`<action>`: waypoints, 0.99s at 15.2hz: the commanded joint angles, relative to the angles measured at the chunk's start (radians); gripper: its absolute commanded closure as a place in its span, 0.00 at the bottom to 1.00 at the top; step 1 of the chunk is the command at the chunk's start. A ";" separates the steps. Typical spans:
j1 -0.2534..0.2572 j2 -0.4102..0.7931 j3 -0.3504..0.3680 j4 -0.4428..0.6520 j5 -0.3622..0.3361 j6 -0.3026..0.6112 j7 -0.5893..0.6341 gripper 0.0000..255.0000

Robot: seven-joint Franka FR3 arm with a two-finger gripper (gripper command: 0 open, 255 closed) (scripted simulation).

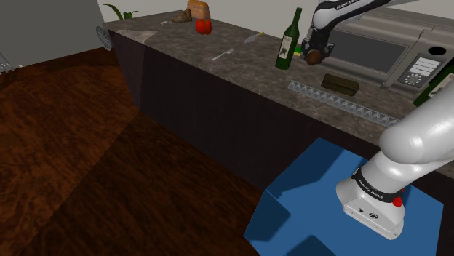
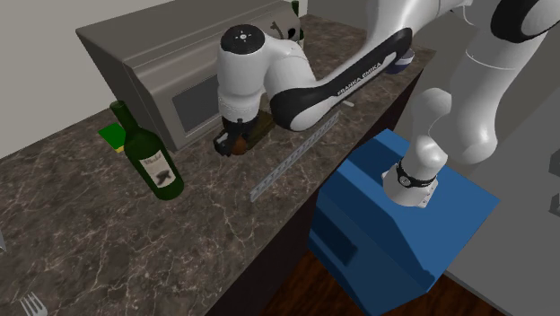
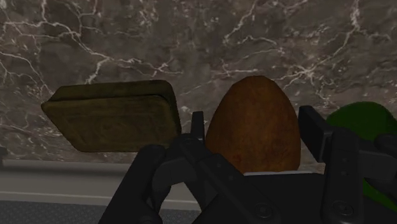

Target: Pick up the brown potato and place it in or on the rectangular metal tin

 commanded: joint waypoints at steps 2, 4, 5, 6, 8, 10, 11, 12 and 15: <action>-0.035 -0.029 -0.034 -0.039 0.006 0.028 -0.070 1.00; -0.059 -0.045 -0.059 -0.061 0.011 0.046 -0.117 1.00; -0.070 -0.052 -0.071 -0.071 0.013 0.055 -0.142 1.00; -0.082 -0.058 -0.084 -0.079 0.016 0.063 -0.166 1.00; -0.105 -0.066 -0.109 -0.092 0.023 0.079 -0.217 1.00; -0.128 -0.071 -0.136 -0.101 0.030 0.094 -0.269 1.00; -0.139 -0.072 -0.149 -0.104 0.035 0.101 -0.295 1.00; -0.151 -0.073 -0.163 -0.105 0.040 0.108 -0.322 1.00; -0.175 -0.064 -0.190 -0.112 0.052 0.135 -0.376 1.00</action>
